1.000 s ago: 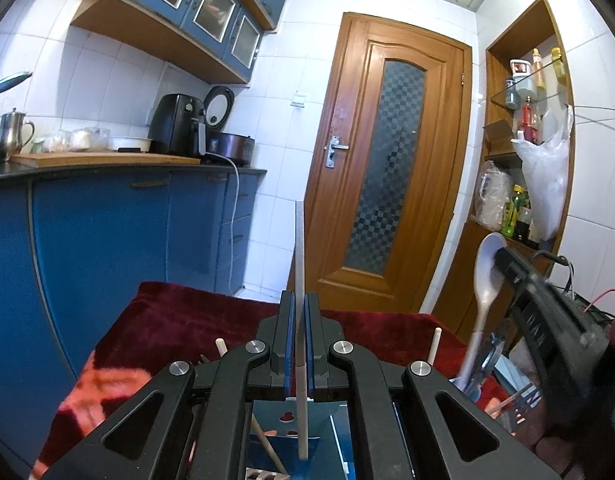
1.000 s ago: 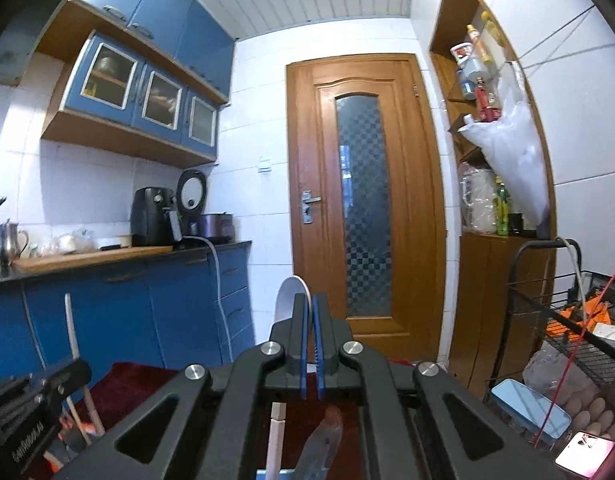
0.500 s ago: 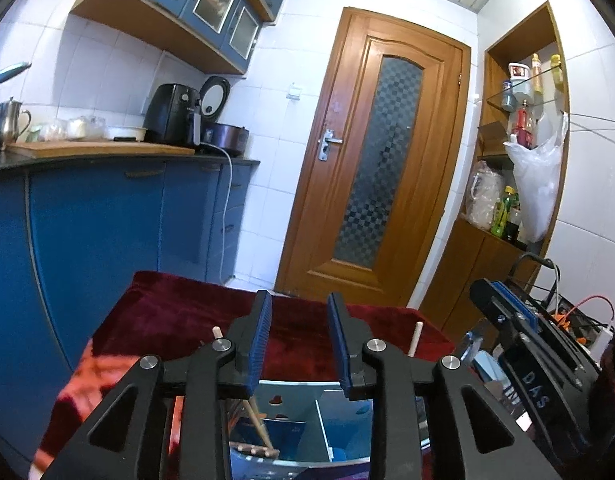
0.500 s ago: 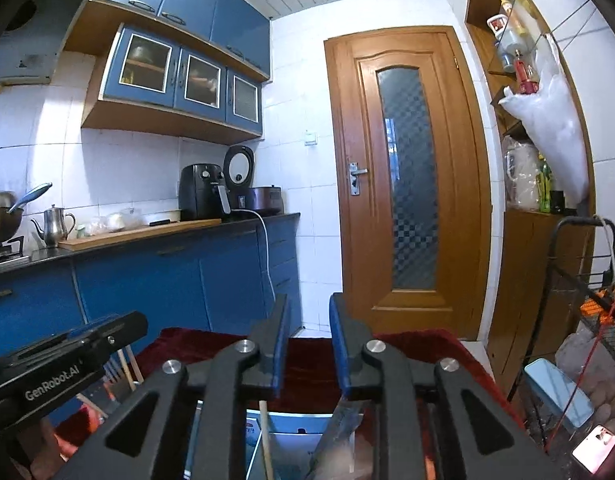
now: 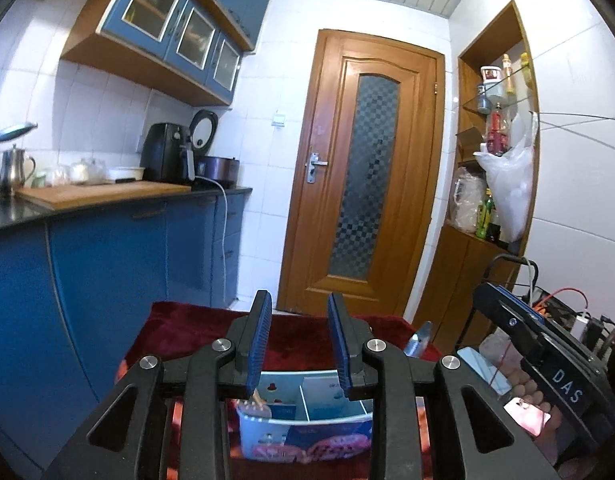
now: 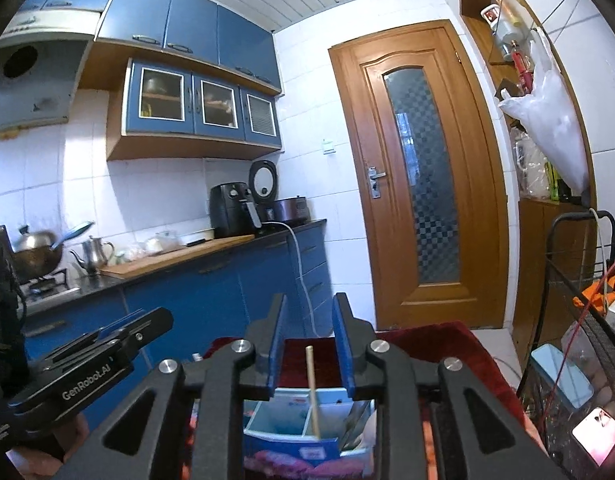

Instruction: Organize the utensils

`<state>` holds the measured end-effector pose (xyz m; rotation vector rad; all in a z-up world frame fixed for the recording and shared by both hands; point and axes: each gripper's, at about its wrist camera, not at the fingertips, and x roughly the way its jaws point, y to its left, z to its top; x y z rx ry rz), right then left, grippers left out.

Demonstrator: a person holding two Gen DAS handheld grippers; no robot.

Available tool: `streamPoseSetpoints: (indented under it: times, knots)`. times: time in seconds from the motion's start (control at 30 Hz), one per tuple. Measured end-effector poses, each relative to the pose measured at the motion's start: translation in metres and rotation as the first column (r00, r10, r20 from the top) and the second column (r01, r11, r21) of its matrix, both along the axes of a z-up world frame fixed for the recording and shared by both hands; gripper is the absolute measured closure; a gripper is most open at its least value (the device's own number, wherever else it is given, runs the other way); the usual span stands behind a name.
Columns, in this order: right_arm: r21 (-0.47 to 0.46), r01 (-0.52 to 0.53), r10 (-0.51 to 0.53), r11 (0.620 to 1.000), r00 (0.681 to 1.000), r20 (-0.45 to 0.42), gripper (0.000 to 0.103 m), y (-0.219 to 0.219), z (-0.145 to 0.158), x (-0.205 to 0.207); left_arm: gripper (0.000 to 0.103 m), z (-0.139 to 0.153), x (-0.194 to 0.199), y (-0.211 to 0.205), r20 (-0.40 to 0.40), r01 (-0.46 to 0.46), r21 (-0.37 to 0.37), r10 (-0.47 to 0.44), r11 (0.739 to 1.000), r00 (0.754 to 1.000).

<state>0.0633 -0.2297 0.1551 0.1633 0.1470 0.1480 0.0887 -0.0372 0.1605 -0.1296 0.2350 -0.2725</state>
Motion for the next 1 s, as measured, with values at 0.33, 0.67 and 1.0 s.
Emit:
streamPoseSetpoints:
  times: [0.33, 0.67, 1.0]
  knots:
    - [0.014, -0.053, 0.053, 0.998, 0.998, -0.014, 0.072, 0.0, 0.008, -0.058, 0.074, 0.016, -0.061, 0.008, 0.005, -0.006, 0.032, 0.006, 0.999, 1.0]
    - [-0.017, -0.059, 0.058, 0.998, 0.997, -0.057, 0.063, 0.001, -0.018, -0.103, 0.069, -0.007, -0.103, 0.013, -0.043, -0.012, 0.064, 0.015, 0.998, 0.999]
    - [-0.07, -0.066, 0.06, 0.995, 0.994, -0.095, 0.043, 0.008, -0.068, -0.126, 0.048, -0.064, -0.125, 0.017, -0.056, -0.085, 0.106, 0.091, 0.991, 0.994]
